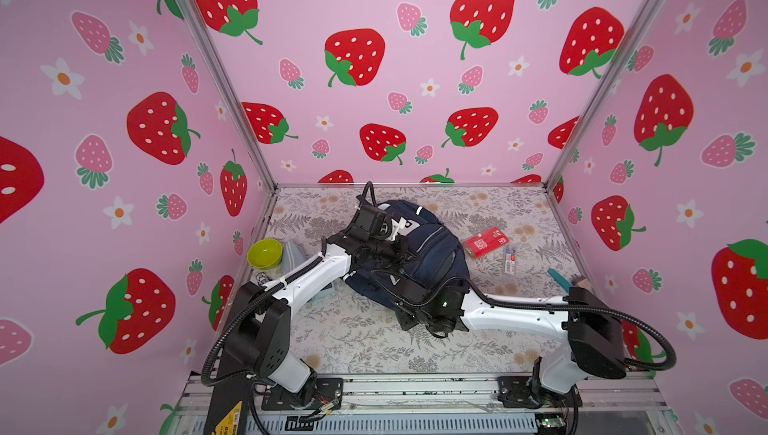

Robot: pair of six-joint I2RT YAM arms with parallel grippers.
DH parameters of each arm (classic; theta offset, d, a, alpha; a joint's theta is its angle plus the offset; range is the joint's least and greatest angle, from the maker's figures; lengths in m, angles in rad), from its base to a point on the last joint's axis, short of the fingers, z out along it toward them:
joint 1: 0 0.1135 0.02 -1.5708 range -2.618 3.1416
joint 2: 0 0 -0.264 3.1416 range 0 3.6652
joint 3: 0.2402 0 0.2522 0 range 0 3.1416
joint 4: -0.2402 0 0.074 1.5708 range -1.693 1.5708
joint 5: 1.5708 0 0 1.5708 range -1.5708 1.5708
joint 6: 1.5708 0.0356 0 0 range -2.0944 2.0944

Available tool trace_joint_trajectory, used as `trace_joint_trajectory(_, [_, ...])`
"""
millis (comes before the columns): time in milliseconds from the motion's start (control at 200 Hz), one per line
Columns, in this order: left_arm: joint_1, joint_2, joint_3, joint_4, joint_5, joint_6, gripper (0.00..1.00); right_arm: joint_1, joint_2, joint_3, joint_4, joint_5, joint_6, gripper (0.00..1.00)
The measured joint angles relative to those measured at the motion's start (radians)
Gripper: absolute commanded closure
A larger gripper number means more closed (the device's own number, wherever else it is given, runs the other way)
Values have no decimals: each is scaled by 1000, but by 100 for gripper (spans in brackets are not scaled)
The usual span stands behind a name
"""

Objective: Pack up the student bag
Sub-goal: 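Release the zipper pull and withdraw the right gripper while the left holds the bag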

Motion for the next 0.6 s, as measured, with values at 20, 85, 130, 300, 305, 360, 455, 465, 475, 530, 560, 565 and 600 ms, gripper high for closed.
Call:
trace_joint_trajectory(20, [-2, 0, -2, 5, 2, 5, 100, 0, -23, -14, 4, 1, -9, 37])
trace_joint_trajectory(85, [-7, 0, -19, 22, 15, 26, 100, -15, -124, -74, 16, 4, 4, 32])
trace_joint_trajectory(130, [-8, 0, -33, 28, 23, 40, 100, -50, -207, -113, 16, 5, 16, 31])
trace_joint_trajectory(300, [-8, 0, -69, 30, 29, 93, 100, -296, -411, -214, 19, -50, 21, 27])
trace_joint_trajectory(305, [-8, 0, -70, 27, 29, 96, 100, -303, -413, -215, 19, -53, 21, 27])
trace_joint_trajectory(360, [-10, 0, -70, 22, 29, 115, 100, -388, -428, -239, 25, -91, 19, 27])
trace_joint_trajectory(455, [-10, -3, -70, 0, 23, 149, 100, -492, -411, -259, 44, -173, 14, 28])
trace_joint_trajectory(465, [-10, -3, -70, -3, 21, 155, 100, -497, -407, -259, 48, -180, 13, 29])
trace_joint_trajectory(475, [-10, -3, -70, -6, 19, 158, 100, -503, -401, -257, 51, -187, 12, 29])
trace_joint_trajectory(530, [-11, -3, -70, -32, 10, 180, 100, -518, -376, -244, 60, -217, 8, 31])
trace_joint_trajectory(560, [-12, -4, -70, -48, 2, 191, 100, -523, -358, -229, 61, -228, 6, 31])
trace_joint_trajectory(565, [-12, -4, -70, -54, -1, 198, 100, -524, -356, -227, 61, -229, 6, 31])
trace_joint_trajectory(600, [-13, -5, -69, -76, -13, 211, 100, -526, -339, -208, 63, -238, 3, 31])
